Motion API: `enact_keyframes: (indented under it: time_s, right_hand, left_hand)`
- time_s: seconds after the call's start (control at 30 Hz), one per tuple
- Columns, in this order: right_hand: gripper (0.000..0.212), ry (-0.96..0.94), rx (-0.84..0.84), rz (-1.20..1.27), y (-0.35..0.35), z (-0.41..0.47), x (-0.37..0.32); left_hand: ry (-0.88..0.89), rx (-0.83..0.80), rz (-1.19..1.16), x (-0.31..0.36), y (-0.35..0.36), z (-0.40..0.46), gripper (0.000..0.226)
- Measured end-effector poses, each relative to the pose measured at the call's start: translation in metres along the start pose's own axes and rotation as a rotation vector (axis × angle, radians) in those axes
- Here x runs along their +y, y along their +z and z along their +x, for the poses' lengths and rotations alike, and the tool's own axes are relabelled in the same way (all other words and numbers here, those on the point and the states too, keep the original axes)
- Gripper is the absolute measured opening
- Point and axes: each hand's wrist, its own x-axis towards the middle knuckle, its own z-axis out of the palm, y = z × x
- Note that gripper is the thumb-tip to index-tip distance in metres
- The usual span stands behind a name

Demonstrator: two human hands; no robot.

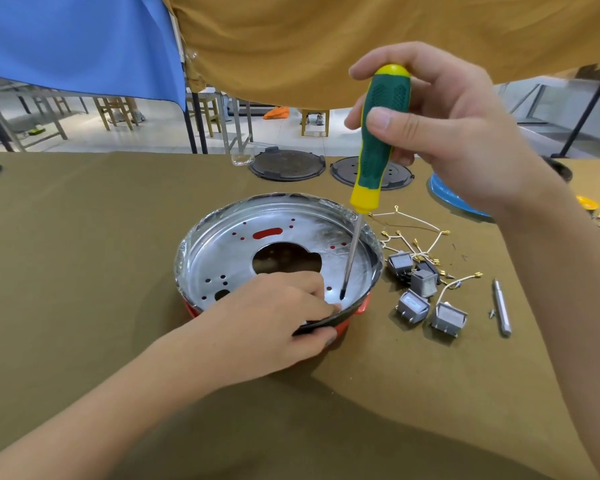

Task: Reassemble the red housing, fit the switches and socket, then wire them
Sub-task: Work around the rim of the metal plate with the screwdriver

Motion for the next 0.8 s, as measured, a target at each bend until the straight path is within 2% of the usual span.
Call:
enact_keyframes:
  time_s: [0.27,0.8]
  right_hand:
    - [0.036,-0.006,-0.012,0.042,0.0004,0.0016,0.0019]
    - [0.034,0.021,-0.068,0.076,0.0091,0.0034,0.0079]
  left_hand:
    - [-0.030,0.127,0.082,0.0011,0.0051,-0.0043,0.026]
    - [-0.045,0.139,0.147,-0.0010,0.0081,-0.0063,0.033]
